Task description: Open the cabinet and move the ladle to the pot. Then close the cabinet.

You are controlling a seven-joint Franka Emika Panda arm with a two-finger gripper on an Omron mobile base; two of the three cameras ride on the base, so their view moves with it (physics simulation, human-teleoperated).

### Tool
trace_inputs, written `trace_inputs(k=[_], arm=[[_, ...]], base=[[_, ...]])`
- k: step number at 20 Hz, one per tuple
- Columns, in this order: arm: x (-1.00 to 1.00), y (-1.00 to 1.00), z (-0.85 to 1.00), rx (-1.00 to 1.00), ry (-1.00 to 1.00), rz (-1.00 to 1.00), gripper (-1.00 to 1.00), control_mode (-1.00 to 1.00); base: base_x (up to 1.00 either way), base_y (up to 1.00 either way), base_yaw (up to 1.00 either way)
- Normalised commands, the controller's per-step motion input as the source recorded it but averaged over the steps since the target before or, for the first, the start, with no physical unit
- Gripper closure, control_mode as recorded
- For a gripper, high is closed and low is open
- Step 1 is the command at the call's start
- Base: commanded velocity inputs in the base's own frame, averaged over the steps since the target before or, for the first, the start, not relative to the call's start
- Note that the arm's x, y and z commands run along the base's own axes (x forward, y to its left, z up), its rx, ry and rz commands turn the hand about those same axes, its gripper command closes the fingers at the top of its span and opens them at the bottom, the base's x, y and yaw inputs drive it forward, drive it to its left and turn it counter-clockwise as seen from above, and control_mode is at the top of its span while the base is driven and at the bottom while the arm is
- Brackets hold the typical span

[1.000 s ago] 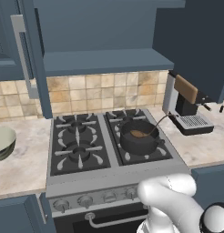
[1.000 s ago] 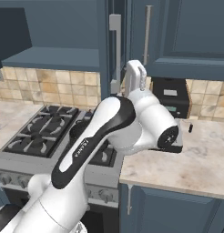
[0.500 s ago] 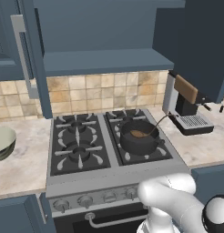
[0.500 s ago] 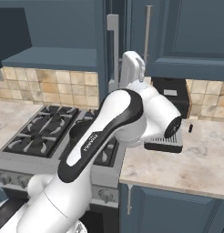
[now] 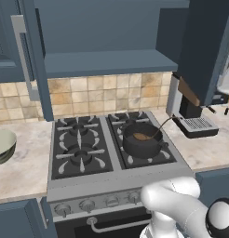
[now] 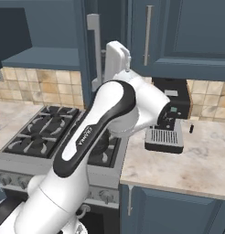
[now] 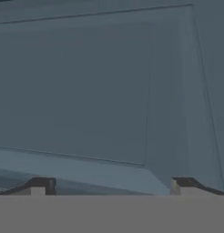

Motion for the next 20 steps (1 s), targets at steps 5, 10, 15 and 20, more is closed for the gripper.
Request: trace_inputs(k=[5,10,15,20], arm=[[0.0,0.74,0.02,0.0,-0.01,0.1,-1.0,-1.0],[0.09,0.81,0.0,0.0,-0.01,0.07,-1.0,-1.0],[0.2,0.58,0.0,0.0,-0.04,0.04,-1.0,-1.0],[0.44,0.34,0.0,0.0,-0.04,0.0,-1.0,-1.0]], base=[[0.0,0.0,0.0],[0.0,0.0,0.0],[0.0,0.0,0.0],[0.0,0.0,0.0]])
